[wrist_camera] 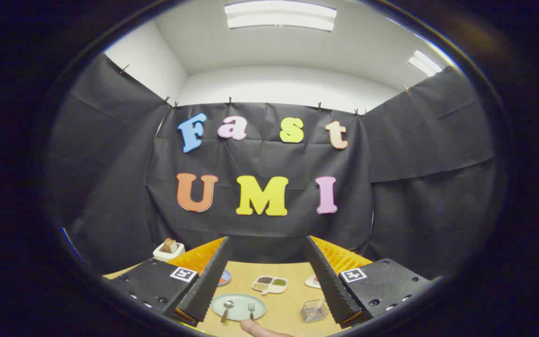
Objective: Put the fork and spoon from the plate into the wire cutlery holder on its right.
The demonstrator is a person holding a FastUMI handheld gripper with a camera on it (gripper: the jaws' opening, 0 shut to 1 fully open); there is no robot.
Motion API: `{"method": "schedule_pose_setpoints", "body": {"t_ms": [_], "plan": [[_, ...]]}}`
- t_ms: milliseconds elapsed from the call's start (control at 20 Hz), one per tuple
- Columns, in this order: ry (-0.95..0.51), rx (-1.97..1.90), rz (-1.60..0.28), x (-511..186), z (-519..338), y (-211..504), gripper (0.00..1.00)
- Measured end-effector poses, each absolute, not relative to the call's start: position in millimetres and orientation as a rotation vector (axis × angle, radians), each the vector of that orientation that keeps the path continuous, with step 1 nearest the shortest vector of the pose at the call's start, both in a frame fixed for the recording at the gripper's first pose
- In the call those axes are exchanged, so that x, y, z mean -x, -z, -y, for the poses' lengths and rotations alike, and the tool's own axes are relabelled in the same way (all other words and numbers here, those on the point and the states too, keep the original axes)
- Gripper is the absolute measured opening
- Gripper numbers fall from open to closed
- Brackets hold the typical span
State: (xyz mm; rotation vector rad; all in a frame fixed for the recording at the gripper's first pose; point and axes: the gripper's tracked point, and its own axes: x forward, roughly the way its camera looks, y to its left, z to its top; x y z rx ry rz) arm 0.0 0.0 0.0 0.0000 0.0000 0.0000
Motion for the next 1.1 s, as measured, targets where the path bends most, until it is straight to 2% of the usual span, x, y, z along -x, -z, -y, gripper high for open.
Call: {"method": "schedule_pose_setpoints", "body": {"t_ms": [600,1100], "plan": [[-0.035,0.023,-0.113,-46.9,2.3,56.7,0.95],[-0.07,0.007,-0.39,-76.4,-8.0,170.1,0.95]]}}
